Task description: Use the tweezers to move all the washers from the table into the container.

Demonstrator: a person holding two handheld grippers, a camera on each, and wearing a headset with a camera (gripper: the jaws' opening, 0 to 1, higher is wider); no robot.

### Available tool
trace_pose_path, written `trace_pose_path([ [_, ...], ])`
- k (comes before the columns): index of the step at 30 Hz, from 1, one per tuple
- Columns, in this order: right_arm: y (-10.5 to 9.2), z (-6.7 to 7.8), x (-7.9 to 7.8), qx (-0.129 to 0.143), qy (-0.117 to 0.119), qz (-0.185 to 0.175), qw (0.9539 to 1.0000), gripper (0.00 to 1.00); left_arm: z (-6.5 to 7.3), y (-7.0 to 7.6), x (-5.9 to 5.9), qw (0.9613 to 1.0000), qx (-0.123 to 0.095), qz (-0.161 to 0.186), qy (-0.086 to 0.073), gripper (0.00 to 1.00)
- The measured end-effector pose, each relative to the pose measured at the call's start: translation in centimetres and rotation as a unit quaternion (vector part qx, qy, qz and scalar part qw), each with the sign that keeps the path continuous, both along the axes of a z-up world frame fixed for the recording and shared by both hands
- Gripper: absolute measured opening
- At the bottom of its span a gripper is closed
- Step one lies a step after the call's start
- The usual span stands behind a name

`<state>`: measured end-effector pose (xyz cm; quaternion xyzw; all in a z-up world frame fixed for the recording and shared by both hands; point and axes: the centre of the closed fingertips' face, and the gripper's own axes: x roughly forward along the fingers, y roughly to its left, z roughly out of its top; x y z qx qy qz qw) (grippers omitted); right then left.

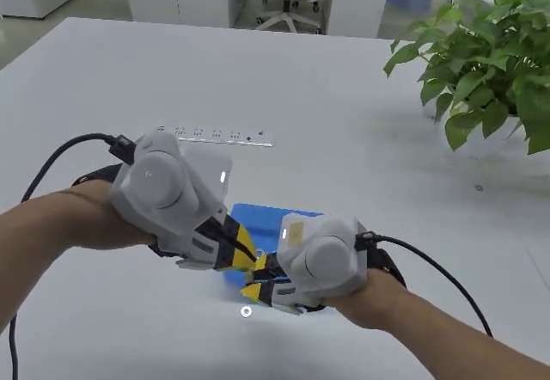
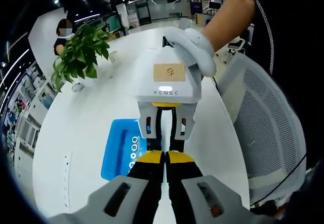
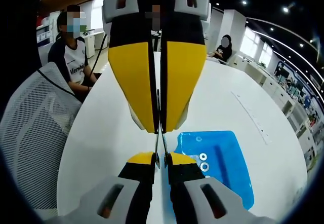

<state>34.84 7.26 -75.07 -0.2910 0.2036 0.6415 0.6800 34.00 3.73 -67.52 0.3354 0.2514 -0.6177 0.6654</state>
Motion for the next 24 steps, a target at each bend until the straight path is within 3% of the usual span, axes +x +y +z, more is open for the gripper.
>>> trace_pose_path([
  [24, 0.2, -2.8, -0.9, -0.002, 0.033, 0.002, 0.9994, 0.11, -2.7, 0.3, -0.4, 0.9994, 0.003, 0.002, 0.035, 0.05],
])
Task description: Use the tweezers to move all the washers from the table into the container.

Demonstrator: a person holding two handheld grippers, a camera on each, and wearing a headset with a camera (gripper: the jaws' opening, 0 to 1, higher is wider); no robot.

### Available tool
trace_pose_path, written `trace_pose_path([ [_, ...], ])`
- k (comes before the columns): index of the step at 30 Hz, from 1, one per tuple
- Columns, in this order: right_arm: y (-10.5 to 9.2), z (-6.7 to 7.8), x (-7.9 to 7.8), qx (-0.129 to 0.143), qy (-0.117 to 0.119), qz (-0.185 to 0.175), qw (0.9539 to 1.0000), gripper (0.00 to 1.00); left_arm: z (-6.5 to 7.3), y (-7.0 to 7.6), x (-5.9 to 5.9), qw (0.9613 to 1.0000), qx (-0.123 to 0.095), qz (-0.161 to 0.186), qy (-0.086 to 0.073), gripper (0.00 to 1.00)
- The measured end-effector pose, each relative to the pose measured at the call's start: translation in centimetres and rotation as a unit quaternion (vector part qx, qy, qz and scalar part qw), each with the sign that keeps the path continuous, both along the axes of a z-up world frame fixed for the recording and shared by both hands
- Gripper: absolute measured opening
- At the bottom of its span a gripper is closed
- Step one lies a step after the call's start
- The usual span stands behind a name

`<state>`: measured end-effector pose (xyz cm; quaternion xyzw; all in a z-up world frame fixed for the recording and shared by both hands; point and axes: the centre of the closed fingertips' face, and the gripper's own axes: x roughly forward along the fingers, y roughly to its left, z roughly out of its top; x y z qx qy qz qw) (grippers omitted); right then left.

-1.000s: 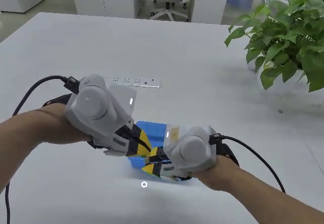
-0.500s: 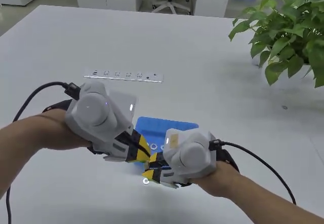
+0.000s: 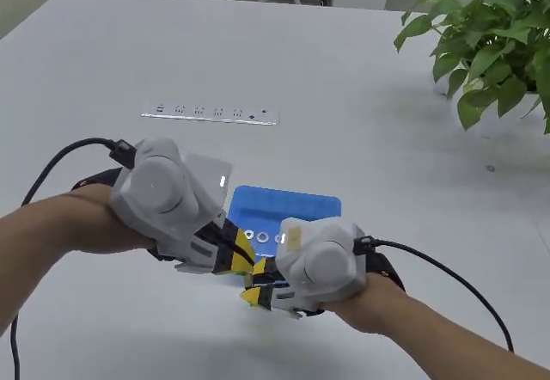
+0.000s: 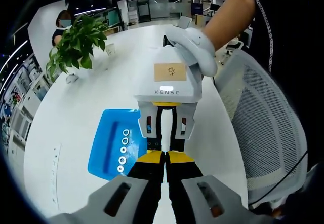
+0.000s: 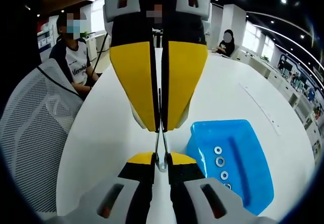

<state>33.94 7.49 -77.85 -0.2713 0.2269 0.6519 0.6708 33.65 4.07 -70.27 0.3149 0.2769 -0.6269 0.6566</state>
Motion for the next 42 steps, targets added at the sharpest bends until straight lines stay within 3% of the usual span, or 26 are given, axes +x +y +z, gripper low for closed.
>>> trace_pose_path([
  [18, 0.4, -1.0, -0.2, -0.003, 0.008, 0.002, 1.0000, 0.12, -1.1, 0.3, -0.1, 0.9999, -0.001, 0.002, 0.013, 0.05],
  [42, 0.2, -1.2, 0.1, -0.002, 0.016, -0.009, 0.9998, 0.11, -0.9, -0.1, 0.3, 0.9998, -0.011, 0.003, 0.017, 0.05],
])
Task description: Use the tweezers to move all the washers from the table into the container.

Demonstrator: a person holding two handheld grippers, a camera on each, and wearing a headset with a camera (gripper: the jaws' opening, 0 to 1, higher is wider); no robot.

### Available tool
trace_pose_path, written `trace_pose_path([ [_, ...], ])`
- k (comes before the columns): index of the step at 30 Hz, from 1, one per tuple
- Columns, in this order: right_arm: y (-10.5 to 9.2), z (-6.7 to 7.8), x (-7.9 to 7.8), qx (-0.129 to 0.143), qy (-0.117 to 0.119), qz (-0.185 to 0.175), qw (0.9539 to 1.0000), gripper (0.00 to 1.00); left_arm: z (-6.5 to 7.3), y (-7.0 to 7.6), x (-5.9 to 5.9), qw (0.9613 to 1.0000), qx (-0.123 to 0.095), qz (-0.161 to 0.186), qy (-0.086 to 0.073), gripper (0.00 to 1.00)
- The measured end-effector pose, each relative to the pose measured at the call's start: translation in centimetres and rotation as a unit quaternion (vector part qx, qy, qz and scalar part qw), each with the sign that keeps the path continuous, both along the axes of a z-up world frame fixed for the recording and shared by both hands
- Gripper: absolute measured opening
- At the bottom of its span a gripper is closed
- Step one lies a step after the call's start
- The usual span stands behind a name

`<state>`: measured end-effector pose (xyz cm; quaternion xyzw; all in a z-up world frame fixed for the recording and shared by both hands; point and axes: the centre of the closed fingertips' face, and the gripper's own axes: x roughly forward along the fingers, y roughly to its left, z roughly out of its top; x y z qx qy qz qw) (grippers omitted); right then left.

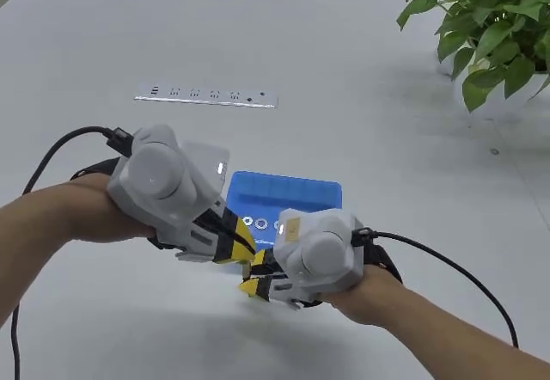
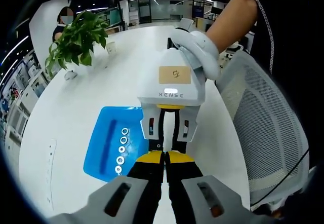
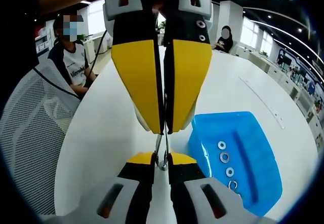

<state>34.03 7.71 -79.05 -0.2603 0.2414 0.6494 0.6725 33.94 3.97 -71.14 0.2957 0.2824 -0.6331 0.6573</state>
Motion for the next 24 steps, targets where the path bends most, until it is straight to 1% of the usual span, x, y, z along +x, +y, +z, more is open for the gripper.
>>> trace_pose_path([
  [4, -0.1, -0.1, 0.0, -0.001, 0.006, -0.006, 1.0000, 0.10, 0.0, 0.0, -0.1, 1.0000, -0.001, 0.001, 0.001, 0.05],
  [10, -0.1, -0.1, -0.1, -0.004, 0.006, -0.008, 0.9999, 0.09, 0.0, 0.0, -0.2, 1.0000, 0.000, 0.000, 0.000, 0.05],
  [15, -0.1, 0.0, -0.2, -0.008, 0.006, -0.004, 0.9999, 0.09, 0.1, 0.1, -0.2, 1.0000, 0.005, -0.002, -0.003, 0.05],
  [19, -0.1, 0.3, -0.3, -0.008, 0.003, -0.002, 1.0000, 0.09, 0.3, 0.3, -0.3, 1.0000, 0.006, -0.002, -0.006, 0.05],
  [24, -0.1, 1.0, -0.4, -0.008, -0.001, -0.001, 1.0000, 0.09, 1.0, 0.3, -0.4, 0.9999, 0.005, 0.000, -0.011, 0.05],
])
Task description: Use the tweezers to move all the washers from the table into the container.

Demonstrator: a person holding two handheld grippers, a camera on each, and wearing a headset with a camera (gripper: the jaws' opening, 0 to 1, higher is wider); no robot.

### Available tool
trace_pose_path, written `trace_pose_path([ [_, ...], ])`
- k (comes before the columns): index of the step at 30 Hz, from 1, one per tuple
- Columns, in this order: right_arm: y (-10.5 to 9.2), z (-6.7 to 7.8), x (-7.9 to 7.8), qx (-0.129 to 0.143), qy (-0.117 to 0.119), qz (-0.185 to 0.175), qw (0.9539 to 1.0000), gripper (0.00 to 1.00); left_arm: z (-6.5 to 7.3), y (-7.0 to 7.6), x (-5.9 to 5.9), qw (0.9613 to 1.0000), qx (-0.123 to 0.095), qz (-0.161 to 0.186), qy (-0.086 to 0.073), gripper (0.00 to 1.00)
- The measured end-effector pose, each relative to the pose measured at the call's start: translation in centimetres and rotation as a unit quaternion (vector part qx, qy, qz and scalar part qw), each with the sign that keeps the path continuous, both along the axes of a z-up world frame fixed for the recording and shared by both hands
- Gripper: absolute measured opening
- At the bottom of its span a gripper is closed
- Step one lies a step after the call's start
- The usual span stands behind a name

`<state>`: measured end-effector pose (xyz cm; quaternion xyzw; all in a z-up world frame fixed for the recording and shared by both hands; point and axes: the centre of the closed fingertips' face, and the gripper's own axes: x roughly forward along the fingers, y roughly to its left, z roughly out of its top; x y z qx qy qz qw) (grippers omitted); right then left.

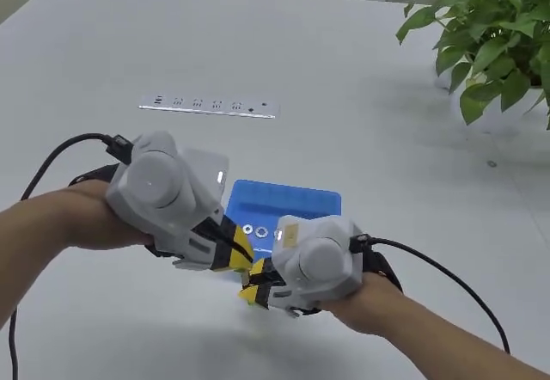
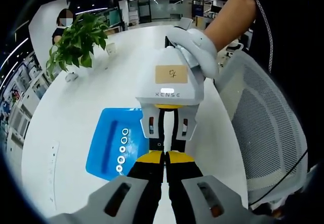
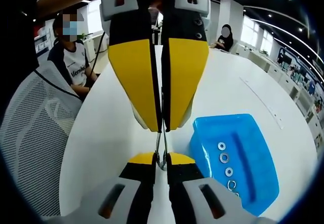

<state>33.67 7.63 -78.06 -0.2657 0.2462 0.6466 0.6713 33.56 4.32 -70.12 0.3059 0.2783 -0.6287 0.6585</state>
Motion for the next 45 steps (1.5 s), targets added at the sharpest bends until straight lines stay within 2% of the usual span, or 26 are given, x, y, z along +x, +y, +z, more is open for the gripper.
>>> trace_pose_path([
  [13, -0.4, 2.2, 0.0, -0.001, -0.013, -0.006, 0.9999, 0.09, 2.1, -0.4, -0.1, 0.9998, -0.001, -0.001, -0.019, 0.05],
  [27, -0.8, 4.4, 1.0, -0.005, -0.037, -0.013, 0.9992, 0.09, 4.4, -0.8, 0.4, 0.9990, -0.005, -0.006, -0.045, 0.05],
  [37, -1.2, 5.6, 2.3, -0.002, -0.048, -0.023, 0.9986, 0.09, 5.5, -1.4, 1.1, 0.9981, -0.007, -0.012, -0.060, 0.05],
  [45, -1.9, 5.9, 3.8, -0.001, -0.057, -0.033, 0.9978, 0.09, 5.9, -2.1, 2.4, 0.9974, -0.009, -0.019, -0.068, 0.05],
])
